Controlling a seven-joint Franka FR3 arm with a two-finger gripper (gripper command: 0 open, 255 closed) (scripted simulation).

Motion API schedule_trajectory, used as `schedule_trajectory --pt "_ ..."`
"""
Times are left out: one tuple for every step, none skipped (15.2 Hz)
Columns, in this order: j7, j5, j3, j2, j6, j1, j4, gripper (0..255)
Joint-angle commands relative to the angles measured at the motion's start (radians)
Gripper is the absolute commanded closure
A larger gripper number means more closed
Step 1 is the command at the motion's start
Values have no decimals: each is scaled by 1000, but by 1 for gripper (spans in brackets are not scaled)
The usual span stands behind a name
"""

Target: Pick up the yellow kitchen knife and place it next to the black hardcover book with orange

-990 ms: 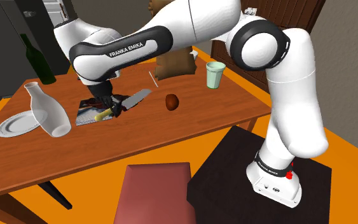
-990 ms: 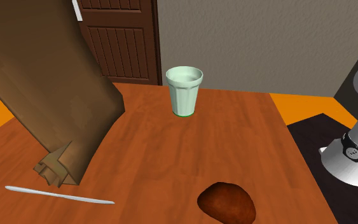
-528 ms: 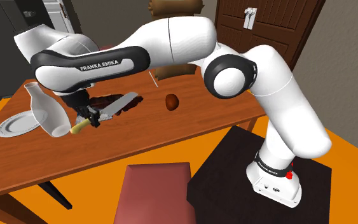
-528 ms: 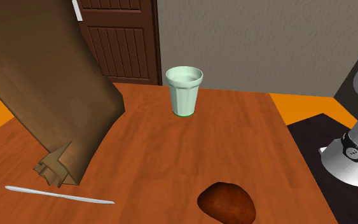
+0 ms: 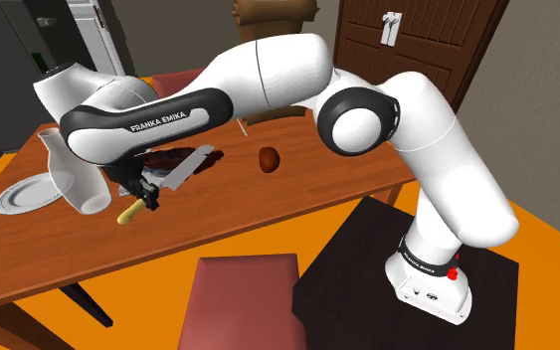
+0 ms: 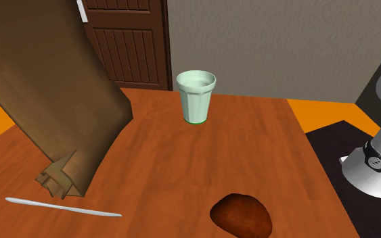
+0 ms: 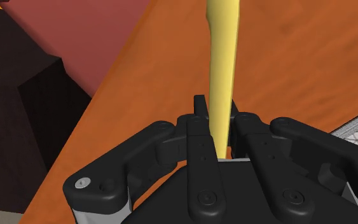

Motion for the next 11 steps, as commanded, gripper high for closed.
schedule_trajectory --pt "1 -1 0 0 30 -4 -29 255" --pt "2 -1 0 1 42 -4 -40 255" --pt "4 -2 0 2 54 -5 -51 255" --pt "5 -2 -1 4 67 -5 -62 255" --pt "6 -3 -1 6 78 -6 -72 255" --pt "8 -3 -1 9 90 -6 -81 255" --pt "9 -4 -1 11 102 -7 -90 255" --pt "11 -4 -1 14 113 -7 -99 255" --pt "12 -5 -2 17 124 -7 -107 255" --pt "13 -6 -2 21 135 -8 -115 255" --pt "15 -7 -2 27 154 -8 -127 255"
